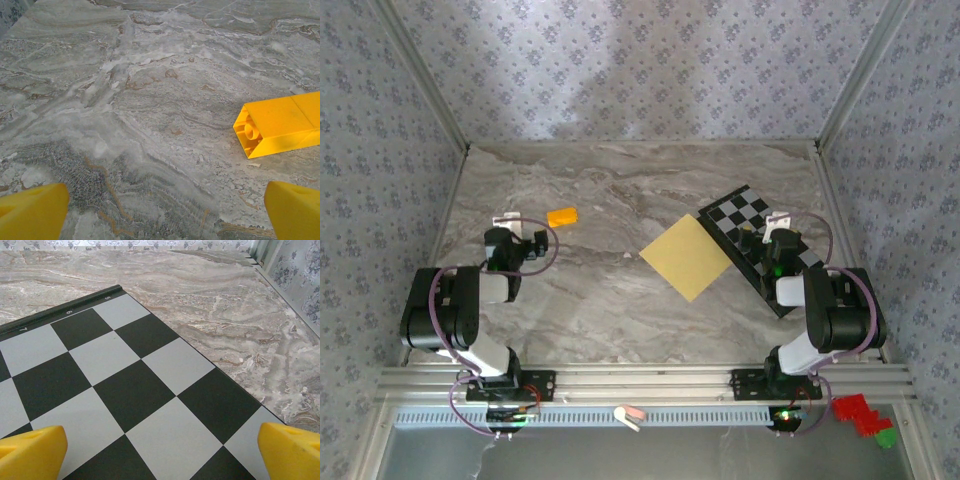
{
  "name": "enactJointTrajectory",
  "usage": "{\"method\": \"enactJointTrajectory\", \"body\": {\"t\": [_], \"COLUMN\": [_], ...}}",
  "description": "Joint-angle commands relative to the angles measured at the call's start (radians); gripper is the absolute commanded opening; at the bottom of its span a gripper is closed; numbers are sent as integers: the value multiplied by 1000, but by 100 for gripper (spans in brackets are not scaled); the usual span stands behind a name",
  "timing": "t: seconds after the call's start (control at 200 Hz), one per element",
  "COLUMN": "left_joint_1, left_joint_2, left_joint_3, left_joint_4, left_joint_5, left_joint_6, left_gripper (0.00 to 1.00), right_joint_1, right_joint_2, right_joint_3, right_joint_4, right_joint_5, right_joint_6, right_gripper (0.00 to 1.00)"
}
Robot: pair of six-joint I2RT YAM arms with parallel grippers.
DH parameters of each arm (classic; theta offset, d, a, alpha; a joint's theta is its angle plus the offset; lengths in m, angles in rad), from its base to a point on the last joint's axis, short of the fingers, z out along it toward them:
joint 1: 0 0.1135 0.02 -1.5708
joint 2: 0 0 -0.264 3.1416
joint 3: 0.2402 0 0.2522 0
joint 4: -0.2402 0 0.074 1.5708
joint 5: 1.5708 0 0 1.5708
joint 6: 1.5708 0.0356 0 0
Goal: Fold a paper plane with a square sheet of paper (pick it up from the middle)
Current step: Move the square sheet of paper to the center of the table.
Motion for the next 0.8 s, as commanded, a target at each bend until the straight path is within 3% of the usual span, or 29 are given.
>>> {"method": "enactJointTrajectory", "body": {"t": [0.0,0.045,0.13,0.205,0.24,0.295,0.385,0.485,0.575,0.71,0.795], "left_joint_1": [8,6,7,8,9,12,15,13,-39,-234,-353], "left_joint_2": [-12,-31,-133,-203,-227,-263,-306,-363,-434,-504,-495], "left_joint_3": [23,35,110,186,212,267,340,359,323,317,343], "left_joint_4": [26,0,-248,-445,-522,-655,-830,-917,-907,-971,-1044], "left_joint_5": [22,-8,-105,-182,-203,-234,-186,-16,70,7,-40], "left_joint_6": [13,1,-50,-121,-164,-248,-330,-382,-414,-408,-393], "left_gripper": [100,100,100,100,100,100,100,100,100,100,100], "right_joint_1": [-5,-1,35,45,41,0,-62,-67,75,402,534], "right_joint_2": [1,-4,-80,-208,-268,-363,-518,-632,-633,-471,-335], "right_joint_3": [21,17,31,96,136,163,166,202,269,427,546], "right_joint_4": [3,16,-65,-311,-496,-629,-781,-876,-984,-1214,-1414], "right_joint_5": [0,18,124,203,235,207,155,33,24,145,209], "right_joint_6": [-3,-4,-11,47,186,293,416,436,402,335,309], "right_gripper": [100,100,100,100,100,100,100,100,100,100,100]}}
